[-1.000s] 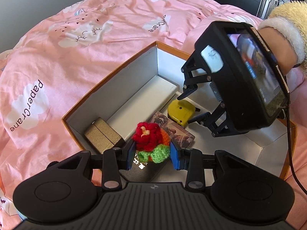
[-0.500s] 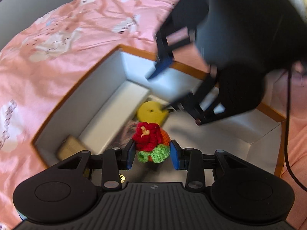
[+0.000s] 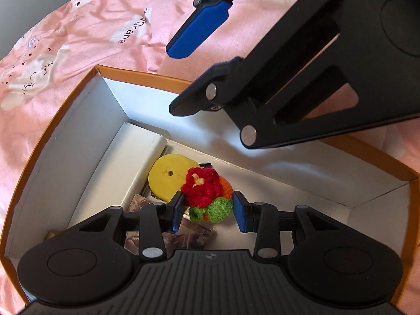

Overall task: Organize objects
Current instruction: 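Lower the red-orange crochet flower into the shoebox and open the left tool, then move both tools to the plush toys and grasp the bear plush with the left tool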

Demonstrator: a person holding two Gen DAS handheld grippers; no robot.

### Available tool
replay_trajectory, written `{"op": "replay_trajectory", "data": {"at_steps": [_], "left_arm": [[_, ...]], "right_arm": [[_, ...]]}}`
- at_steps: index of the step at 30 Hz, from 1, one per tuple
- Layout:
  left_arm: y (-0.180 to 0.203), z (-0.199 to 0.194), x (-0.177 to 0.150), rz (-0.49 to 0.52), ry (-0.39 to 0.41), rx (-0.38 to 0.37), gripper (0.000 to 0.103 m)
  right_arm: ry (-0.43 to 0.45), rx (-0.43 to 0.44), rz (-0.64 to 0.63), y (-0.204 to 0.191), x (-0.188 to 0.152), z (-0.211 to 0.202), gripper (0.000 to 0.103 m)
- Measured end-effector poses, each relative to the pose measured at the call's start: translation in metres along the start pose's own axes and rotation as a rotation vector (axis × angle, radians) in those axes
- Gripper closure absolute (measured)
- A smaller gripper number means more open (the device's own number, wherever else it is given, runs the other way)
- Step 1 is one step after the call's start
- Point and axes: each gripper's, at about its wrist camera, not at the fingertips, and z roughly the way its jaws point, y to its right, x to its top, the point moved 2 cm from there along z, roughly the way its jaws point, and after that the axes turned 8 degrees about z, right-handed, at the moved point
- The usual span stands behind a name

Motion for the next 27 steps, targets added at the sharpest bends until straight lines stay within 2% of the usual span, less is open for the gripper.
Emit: {"op": "replay_trajectory", "data": {"at_steps": [8,13,16,21,27], "left_arm": [[0.002,0.006,0.002,0.050,-0.017,0.061,0.051],[-0.002,0.003,-0.002,0.049,0.005,0.121,0.038],[-0.003,0.002,-0.005,0.043,0.001,0.125,0.039],[-0.009,-0.006,-0.012,0.002,0.030,0.092,0.039],[-0.025,-0.043,-0.024,-0.050,0.086,0.093,0.040]], "right_arm": [[-0.004,0.007,0.014,0.001,-0.007,0.009,0.063],[-0.015,-0.002,0.001,-0.005,-0.007,0.010,0.063],[-0.016,-0.008,-0.001,-0.006,-0.006,0.009,0.063],[-0.020,-0.008,-0.005,-0.007,-0.006,0.007,0.063],[-0.017,-0.007,0.006,-0.009,-0.005,0.004,0.063]]}}
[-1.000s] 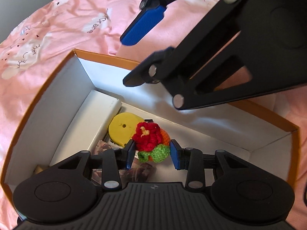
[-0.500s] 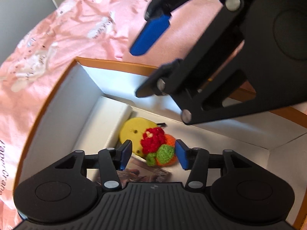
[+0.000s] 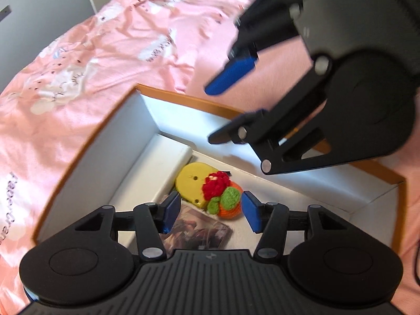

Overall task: Organize objects
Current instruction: 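Move both tools to the plush toys and grasp the bear plush with the left tool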

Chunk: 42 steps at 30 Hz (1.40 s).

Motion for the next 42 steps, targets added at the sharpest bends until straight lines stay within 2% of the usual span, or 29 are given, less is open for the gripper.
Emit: {"op": "replay_trajectory", "data": {"at_steps": [5,9,10,12,18,21,26,30,33,36,39,42], "left_arm": [[-0.026,-0.047,-0.017,-0.043,0.012,0.037,0.040],[-0.051,-0.084,-0.037,-0.078,0.003,0.073,0.040],[-0.035,-0.092,-0.031,-0.088,-0.008,0.087,0.040],[-0.035,-0.105,-0.036,-0.117,-0.030,0.111,0.040],[-0.059,-0.148,-0.073,-0.248,-0.065,0.152,0.040],[-0.068,-0.170,-0.099,-0.322,-0.090,0.169,0.040],[-0.073,-0.186,-0.143,-0.410,-0.149,0.197,0.042],[-0.073,-0.196,-0.175,-0.509,-0.160,0.176,0.045],[-0.067,-0.195,-0.192,-0.556,-0.161,0.113,0.050],[-0.057,-0.185,-0.201,-0.542,-0.189,0.060,0.056],[-0.052,-0.170,-0.206,-0.528,-0.218,0.013,0.061],[-0.052,-0.158,-0.208,-0.511,-0.238,-0.004,0.065]], "right_arm": [[0.013,0.018,0.038,-0.007,0.009,-0.006,0.063],[0.033,0.081,0.079,-0.021,0.022,-0.016,0.063],[0.038,0.098,0.087,-0.026,0.026,-0.018,0.063],[0.051,0.130,0.104,-0.037,0.036,-0.023,0.062],[0.088,0.276,0.126,-0.078,0.069,-0.033,0.060],[0.101,0.340,0.102,-0.105,0.083,-0.035,0.060],[0.086,0.435,0.051,-0.152,0.098,-0.029,0.060],[0.058,0.463,-0.012,-0.186,0.101,-0.017,0.060],[0.024,0.483,-0.062,-0.206,0.100,-0.009,0.060],[-0.014,0.480,-0.118,-0.224,0.096,0.001,0.063],[-0.055,0.475,-0.164,-0.238,0.091,0.012,0.072],[-0.095,0.476,-0.184,-0.248,0.087,0.023,0.075]]}}
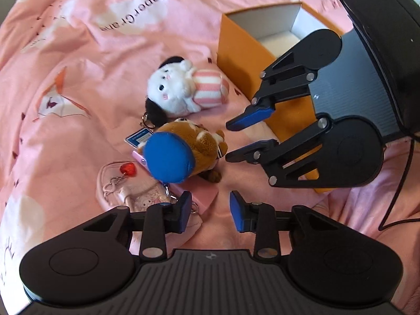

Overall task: Organize objects
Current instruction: 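Move both tools to the plush toys and grasp the bear plush with the left tool, then grasp the white striped plush with the right tool while the left tool holds the bear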

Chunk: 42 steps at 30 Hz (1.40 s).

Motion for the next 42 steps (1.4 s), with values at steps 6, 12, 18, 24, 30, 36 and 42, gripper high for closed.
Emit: {"op": "replay_trajectory", "data": {"at_steps": [6,12,18,24,30,36,42], "left_arm": [[-0.017,0.017,0.012,-0.009,-0.033,0.049,0.070],[-0.036,0.027,0.020,-0.028,-0.045,0.107,0.074],[-0.048,0.036,0.026,-0.055,-0.020,0.168,0.074],[-0.061,0.038,0.028,-0.127,0.021,0.227,0.075],[-0.066,0.023,0.025,-0.220,0.099,0.188,0.075],[-0.068,0.008,0.020,-0.369,0.174,0.076,0.074],[-0.066,0.020,0.023,-0.531,0.196,-0.008,0.066]], "right_arm": [[-0.029,0.013,0.001,-0.002,0.007,0.019,0.080],[-0.044,0.002,-0.002,-0.001,0.014,0.032,0.080],[-0.055,-0.006,0.042,0.005,0.019,0.048,0.084],[-0.011,0.005,0.094,0.011,0.027,0.052,0.084],[-0.005,0.014,0.101,0.018,0.031,0.046,0.084],[0.036,-0.013,0.100,0.031,0.039,0.024,0.083],[0.040,-0.112,0.053,0.046,0.041,0.024,0.082]]}}
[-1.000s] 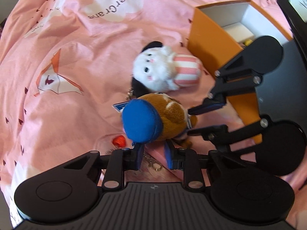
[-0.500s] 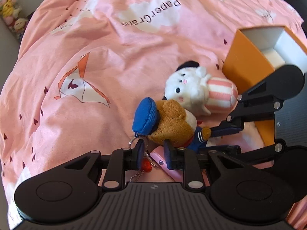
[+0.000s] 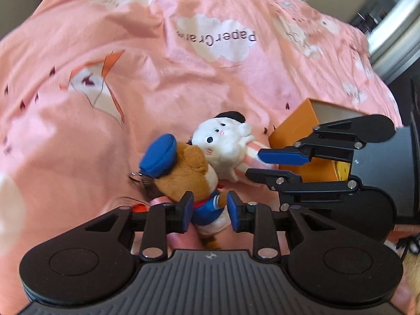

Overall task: Organize objects
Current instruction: 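Grasp the white striped plush with the right tool while the left tool holds the bear, then carry the bear and white plush over the shoebox with both tools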

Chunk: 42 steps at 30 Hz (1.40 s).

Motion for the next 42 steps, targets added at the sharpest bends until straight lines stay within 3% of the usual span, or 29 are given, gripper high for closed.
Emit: {"op": "replay_trajectory", "data": {"at_steps": [3,9,14,22,31,42], "left_arm": [[0.000,0.013,0.001,-0.069,-0.019,0.030,0.059],[-0.005,0.034,-0.001,-0.192,-0.060,0.079,0.050],[-0.008,0.043,-0.001,-0.185,-0.038,0.118,0.050],[-0.013,0.056,0.003,-0.151,-0.042,0.137,0.052],[-0.006,0.062,-0.003,-0.098,0.009,0.175,0.060],[0.006,-0.007,-0.015,-0.111,0.158,0.114,0.064]], "right_arm": [[-0.015,-0.038,-0.034,0.009,0.000,0.005,0.071],[-0.045,-0.012,-0.098,0.014,-0.001,0.011,0.064],[-0.069,-0.041,-0.214,0.002,-0.003,0.024,0.057],[-0.129,-0.046,-0.169,0.007,0.002,0.051,0.043],[-0.155,-0.059,-0.095,0.009,0.002,0.058,0.049],[0.019,-0.058,0.018,0.007,-0.011,-0.002,0.054]]}}
